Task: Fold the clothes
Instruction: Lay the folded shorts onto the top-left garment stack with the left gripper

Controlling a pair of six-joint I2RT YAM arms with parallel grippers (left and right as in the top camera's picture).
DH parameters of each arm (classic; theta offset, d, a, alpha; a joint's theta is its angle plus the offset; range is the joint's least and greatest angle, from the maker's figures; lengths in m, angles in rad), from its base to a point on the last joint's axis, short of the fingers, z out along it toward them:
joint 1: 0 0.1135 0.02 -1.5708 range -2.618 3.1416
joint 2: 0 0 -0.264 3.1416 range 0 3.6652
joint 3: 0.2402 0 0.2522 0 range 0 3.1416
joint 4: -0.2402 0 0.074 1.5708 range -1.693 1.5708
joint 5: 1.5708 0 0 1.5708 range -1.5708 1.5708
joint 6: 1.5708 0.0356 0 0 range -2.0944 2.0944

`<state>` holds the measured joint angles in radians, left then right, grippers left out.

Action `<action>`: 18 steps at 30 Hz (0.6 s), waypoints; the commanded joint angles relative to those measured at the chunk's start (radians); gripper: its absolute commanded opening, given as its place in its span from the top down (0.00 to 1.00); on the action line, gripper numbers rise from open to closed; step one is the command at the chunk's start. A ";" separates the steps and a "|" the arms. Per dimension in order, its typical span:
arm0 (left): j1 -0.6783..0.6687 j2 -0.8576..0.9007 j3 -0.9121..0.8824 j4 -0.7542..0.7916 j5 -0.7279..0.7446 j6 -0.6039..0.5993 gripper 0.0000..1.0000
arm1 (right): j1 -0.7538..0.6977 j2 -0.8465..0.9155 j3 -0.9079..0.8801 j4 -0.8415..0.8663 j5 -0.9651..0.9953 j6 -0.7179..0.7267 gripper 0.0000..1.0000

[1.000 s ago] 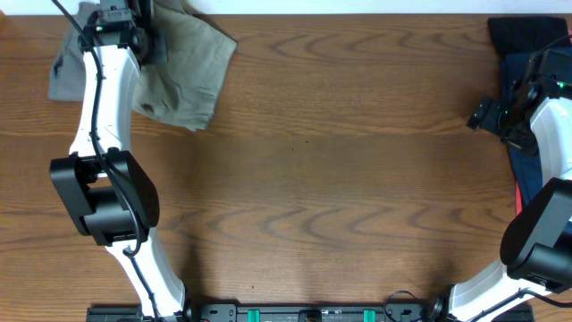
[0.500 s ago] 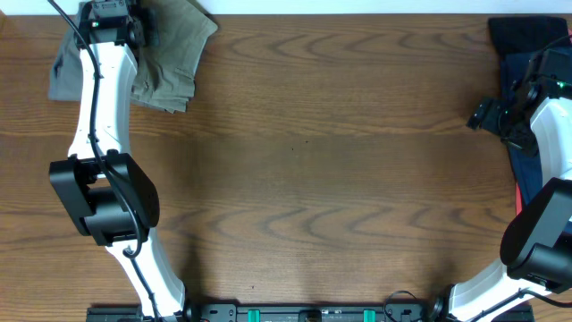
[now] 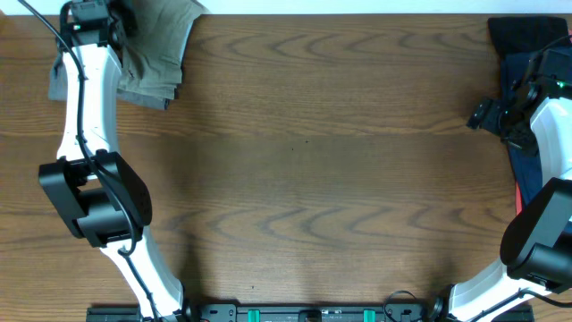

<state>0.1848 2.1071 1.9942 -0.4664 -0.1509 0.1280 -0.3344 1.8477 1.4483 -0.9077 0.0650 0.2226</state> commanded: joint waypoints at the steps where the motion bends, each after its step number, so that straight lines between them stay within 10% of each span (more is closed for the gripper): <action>1: 0.021 0.059 0.011 0.012 -0.026 -0.016 0.94 | -0.005 -0.013 0.010 -0.001 0.010 -0.011 0.01; 11: 0.075 0.138 0.011 0.129 -0.026 -0.016 0.93 | -0.005 -0.013 0.010 0.000 0.010 -0.011 0.01; 12: 0.080 0.138 0.011 0.135 -0.026 -0.016 0.85 | -0.005 -0.013 0.010 -0.001 0.010 -0.011 0.01; 15: 0.090 0.138 0.012 0.148 -0.026 -0.016 0.02 | -0.005 -0.013 0.010 0.000 0.010 -0.011 0.01; 18: 0.093 0.134 0.012 0.140 -0.026 -0.016 0.02 | -0.005 -0.013 0.010 -0.001 0.010 -0.011 0.01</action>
<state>0.2752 2.2498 1.9938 -0.3248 -0.1646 0.1234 -0.3344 1.8477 1.4483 -0.9081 0.0650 0.2226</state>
